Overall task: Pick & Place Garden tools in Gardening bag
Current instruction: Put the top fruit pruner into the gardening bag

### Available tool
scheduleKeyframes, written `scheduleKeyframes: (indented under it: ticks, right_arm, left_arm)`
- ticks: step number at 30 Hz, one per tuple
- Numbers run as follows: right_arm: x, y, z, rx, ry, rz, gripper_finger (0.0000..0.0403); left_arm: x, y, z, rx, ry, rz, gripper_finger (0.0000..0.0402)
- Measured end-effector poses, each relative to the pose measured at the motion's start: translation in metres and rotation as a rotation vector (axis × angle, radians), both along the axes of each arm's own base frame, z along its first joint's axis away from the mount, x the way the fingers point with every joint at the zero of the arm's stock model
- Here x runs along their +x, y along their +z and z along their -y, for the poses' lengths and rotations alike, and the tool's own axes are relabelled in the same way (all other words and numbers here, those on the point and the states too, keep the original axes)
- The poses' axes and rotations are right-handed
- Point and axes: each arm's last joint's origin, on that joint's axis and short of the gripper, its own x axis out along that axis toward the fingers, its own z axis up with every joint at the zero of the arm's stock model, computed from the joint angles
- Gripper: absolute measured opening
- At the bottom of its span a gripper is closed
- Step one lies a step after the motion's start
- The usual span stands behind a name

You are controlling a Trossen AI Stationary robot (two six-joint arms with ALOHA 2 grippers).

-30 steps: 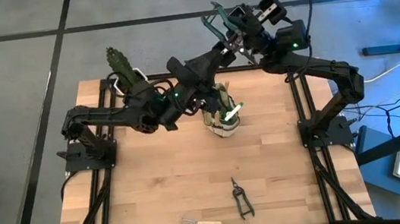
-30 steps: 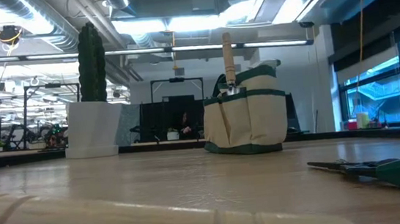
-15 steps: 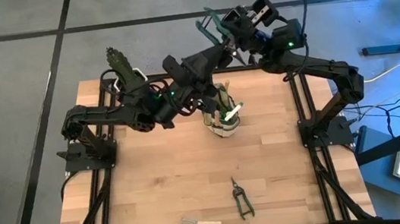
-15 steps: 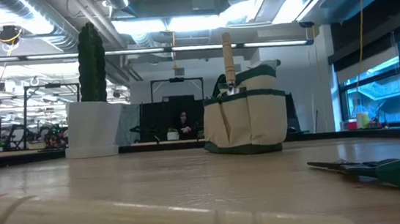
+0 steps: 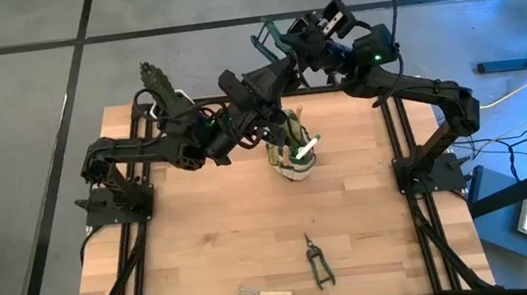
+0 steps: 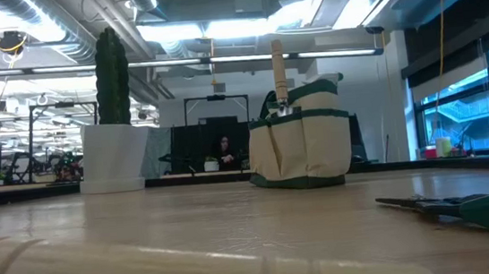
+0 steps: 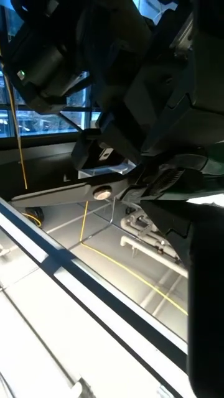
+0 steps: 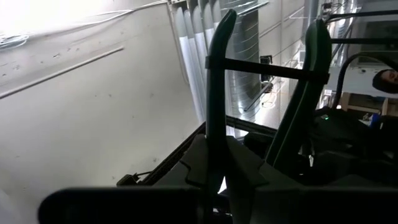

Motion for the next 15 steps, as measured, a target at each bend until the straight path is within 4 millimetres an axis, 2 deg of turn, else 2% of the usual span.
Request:
scheduleKeyframes:
  ticks: [6, 10, 12, 15]
  right_arm:
    - [0.0012, -0.0001, -0.0038, -0.017, -0.001, 0.004, 0.0027]
    - [0.0015, 0.0002, -0.0062, -0.033, -0.010, 0.015, 0.0027]
    - [0.0012, 0.0005, -0.0065, -0.039, -0.015, 0.019, 0.0038]
    - [0.0014, 0.0002, -0.0063, -0.061, -0.028, 0.022, 0.0075]
  left_arm:
    - [0.0006, 0.0004, -0.0030, 0.017, -0.015, 0.006, 0.0107]
    - [0.0003, 0.0008, -0.0031, -0.024, -0.040, 0.043, 0.0055]
    - [-0.0008, 0.0021, -0.0025, -0.049, -0.054, 0.078, 0.0027]
    - [-0.0031, 0.0045, -0.0011, -0.074, -0.054, 0.135, 0.0027]
